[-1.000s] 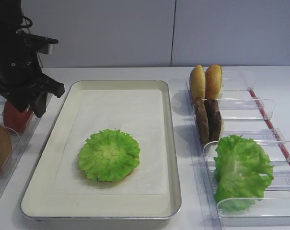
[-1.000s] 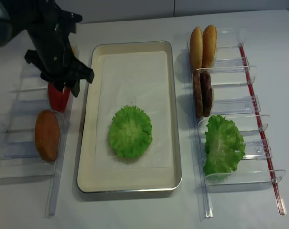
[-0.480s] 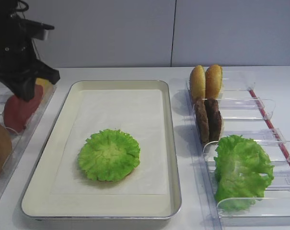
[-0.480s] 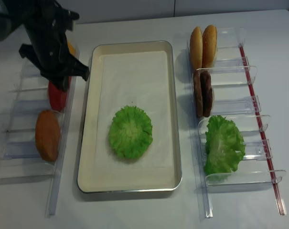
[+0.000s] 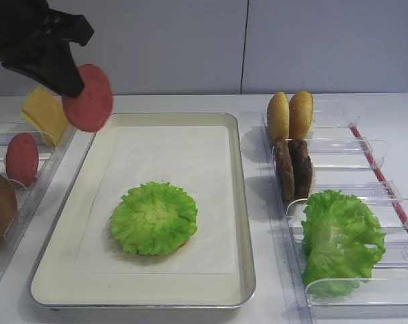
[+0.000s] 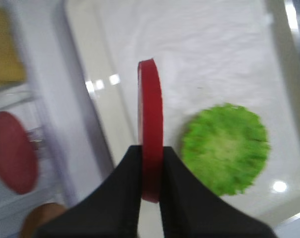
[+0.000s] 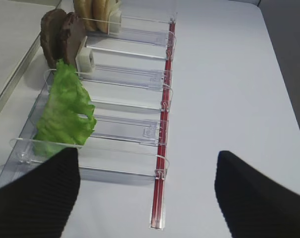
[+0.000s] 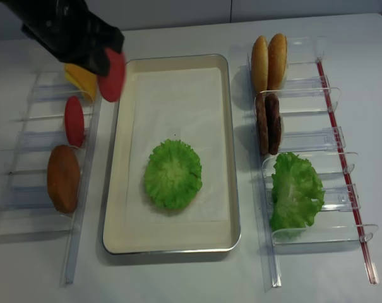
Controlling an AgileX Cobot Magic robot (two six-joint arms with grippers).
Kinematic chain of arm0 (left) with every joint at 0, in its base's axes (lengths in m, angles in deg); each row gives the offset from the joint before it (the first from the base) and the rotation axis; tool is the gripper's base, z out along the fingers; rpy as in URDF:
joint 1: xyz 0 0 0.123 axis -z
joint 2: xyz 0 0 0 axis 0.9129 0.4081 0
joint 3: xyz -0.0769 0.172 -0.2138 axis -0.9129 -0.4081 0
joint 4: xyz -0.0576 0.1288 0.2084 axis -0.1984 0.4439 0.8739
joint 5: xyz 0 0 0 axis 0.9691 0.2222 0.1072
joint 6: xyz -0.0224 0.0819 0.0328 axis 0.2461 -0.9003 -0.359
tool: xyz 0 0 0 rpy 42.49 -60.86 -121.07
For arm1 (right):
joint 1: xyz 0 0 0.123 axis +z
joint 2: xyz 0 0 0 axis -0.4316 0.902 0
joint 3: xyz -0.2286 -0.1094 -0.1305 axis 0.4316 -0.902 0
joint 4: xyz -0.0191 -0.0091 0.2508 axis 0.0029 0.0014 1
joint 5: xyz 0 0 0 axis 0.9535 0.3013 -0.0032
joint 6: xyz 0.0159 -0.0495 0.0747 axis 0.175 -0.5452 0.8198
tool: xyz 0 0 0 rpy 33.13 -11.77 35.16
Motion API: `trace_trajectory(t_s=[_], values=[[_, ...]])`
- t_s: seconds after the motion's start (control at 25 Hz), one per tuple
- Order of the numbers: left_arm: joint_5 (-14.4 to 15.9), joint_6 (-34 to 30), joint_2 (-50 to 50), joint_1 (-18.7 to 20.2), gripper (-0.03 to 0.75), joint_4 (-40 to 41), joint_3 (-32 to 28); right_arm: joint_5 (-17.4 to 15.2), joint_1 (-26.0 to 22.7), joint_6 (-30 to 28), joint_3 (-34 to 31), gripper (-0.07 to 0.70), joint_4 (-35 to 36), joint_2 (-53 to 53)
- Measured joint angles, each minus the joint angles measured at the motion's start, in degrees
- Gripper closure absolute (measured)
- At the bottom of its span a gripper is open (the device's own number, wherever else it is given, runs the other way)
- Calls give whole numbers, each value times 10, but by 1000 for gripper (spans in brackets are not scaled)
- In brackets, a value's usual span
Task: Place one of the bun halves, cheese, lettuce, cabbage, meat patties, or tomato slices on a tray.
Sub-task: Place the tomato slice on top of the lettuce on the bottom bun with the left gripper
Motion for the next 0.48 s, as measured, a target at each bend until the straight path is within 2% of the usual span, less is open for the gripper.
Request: trace_trajectory(t_s=[0.12,0.28,0.48], values=[[0,-47,-40,1,653,-88,-63,0,0,0,0,69,0,0],[0,-117,-73,1,653,-172,-179,0,0,0,0,69,0,0],[-6,-271,-77,0,653,-356,-307,0,0,0,0,69,0,0]])
